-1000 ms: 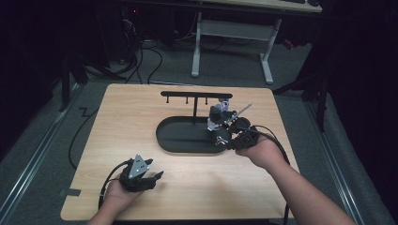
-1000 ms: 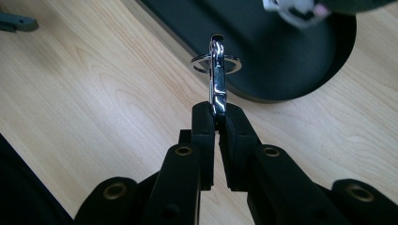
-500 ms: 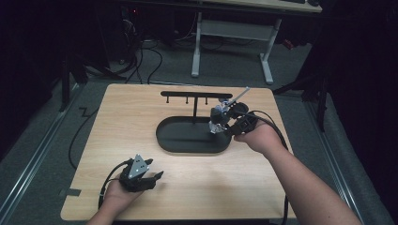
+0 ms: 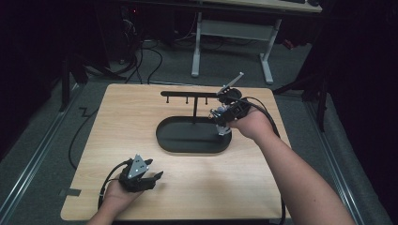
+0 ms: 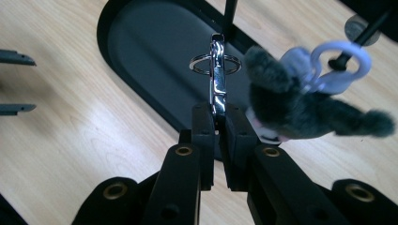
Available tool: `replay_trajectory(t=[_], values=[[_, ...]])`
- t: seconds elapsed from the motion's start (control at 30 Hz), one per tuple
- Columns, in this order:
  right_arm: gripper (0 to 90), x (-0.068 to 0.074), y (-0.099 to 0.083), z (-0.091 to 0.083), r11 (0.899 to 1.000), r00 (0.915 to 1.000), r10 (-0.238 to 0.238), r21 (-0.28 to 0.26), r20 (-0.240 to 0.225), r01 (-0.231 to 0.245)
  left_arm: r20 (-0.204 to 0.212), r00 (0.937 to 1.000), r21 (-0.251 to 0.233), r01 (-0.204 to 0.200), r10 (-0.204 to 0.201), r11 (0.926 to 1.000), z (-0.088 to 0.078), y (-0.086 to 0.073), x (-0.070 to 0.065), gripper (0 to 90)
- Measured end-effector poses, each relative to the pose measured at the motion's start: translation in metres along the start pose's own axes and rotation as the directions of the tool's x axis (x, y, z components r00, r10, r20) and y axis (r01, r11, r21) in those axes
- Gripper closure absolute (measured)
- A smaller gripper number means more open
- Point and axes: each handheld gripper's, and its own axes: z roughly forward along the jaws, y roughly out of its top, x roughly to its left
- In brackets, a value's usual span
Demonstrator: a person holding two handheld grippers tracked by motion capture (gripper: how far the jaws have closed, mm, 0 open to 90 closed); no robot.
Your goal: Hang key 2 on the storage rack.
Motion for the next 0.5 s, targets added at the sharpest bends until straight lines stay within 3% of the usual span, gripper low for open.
replay_trajectory(t=[0.07,0.27,0.4,0.5], values=[[85.2,0.0,0.005,-0.001,1.0,0.9999,0.009,-0.013,-0.013,-0.009,0.002,1.0,0.002,0.0,0.0,1.0,0.0,0.0,0.0,38.8],[85.2,-0.001,0.017,0.0,1.0,0.9996,-0.013,-0.017,0.027,0.013,0.003,1.0,0.001,-0.003,0.003,1.0,-0.001,0.0,0.001,38.9],[85.2,-0.003,0.023,0.002,1.0,0.9995,-0.011,-0.025,0.031,0.012,0.004,1.0,0.004,0.0,0.0,1.0,-0.001,0.0,0.001,38.9],[85.2,-0.002,0.027,0.003,0.999,0.9993,0.012,-0.035,0.036,-0.011,0.005,1.0,0.003,0.001,-0.001,1.0,-0.001,0.0,0.001,38.9]])
